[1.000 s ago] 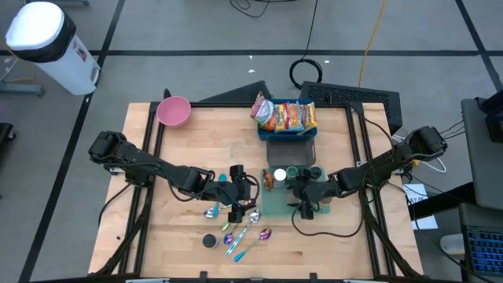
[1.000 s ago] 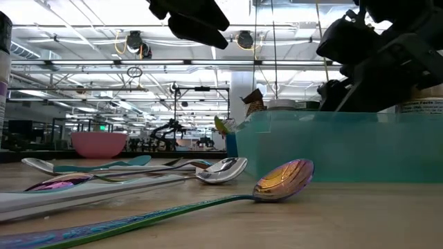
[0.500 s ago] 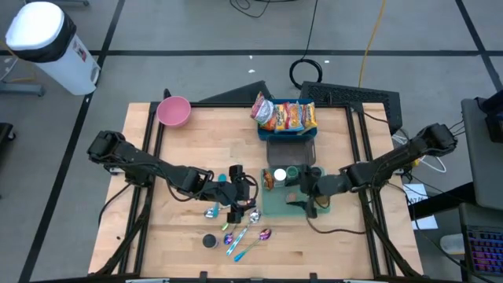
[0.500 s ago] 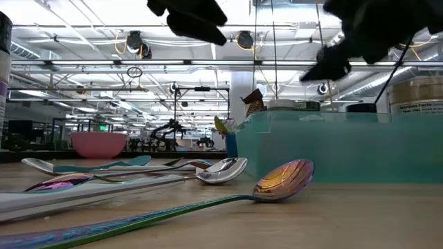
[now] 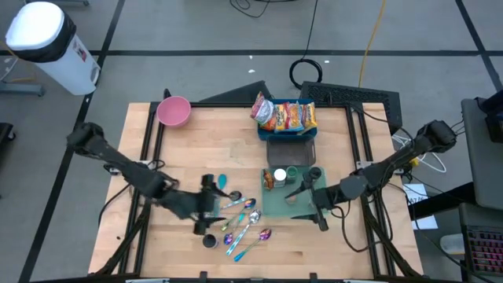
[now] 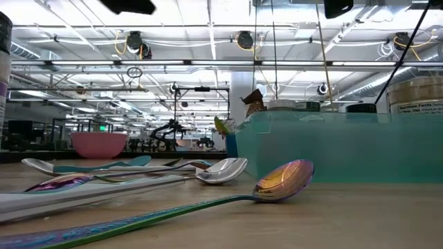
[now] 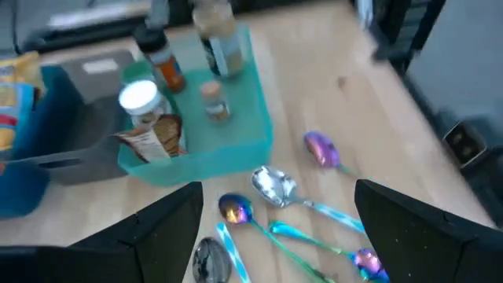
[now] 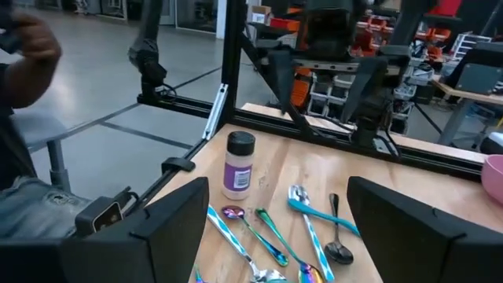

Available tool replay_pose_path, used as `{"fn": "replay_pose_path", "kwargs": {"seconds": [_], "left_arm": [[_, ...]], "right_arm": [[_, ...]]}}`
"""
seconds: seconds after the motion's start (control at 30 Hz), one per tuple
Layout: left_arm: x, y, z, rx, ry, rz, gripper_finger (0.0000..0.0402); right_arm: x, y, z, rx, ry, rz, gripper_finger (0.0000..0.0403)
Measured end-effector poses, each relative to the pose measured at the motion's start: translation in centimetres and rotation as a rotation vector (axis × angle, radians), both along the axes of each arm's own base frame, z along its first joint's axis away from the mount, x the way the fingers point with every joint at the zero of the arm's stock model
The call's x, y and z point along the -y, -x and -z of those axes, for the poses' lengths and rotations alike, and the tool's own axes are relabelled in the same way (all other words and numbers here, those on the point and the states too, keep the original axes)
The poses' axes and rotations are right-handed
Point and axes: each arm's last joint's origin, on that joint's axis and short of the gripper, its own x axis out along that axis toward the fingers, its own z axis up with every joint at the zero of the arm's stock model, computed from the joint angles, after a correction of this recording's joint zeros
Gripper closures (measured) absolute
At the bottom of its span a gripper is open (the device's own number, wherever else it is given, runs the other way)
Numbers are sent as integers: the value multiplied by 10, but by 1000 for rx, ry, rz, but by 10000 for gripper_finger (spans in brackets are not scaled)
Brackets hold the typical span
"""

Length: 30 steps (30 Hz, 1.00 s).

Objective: Pick & Place Food Item
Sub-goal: Put the purple seasoning bottle into the green bin

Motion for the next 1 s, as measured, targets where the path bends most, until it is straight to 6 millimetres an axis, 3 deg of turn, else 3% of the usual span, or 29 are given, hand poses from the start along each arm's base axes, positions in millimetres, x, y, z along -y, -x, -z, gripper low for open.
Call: {"fn": "replay_pose_path", "kwargs": {"seconds": [0.17, 0.23, 0.33, 0.57, 0.83, 1.0], "left_arm": [[-2, 37, 26, 192, 247, 18, 66], [-5, 47, 41, 186, 248, 28, 66], [-12, 60, 64, 60, 226, 41, 66], [-16, 86, 104, -250, 361, 12, 66], [-10, 103, 146, -266, 434, 11, 66], [4, 96, 153, -176, 432, 115, 66]], "right_arm": [[-2, -2, 2, 4, -2, -2, 111], [-2, -3, 2, 6, -3, -2, 111], [-2, -2, 2, 6, -3, -1, 110], [-2, -2, 2, 6, -3, 0, 110], [-2, -2, 2, 6, -3, -1, 110], [-2, -2, 2, 4, -7, -1, 110]]}}
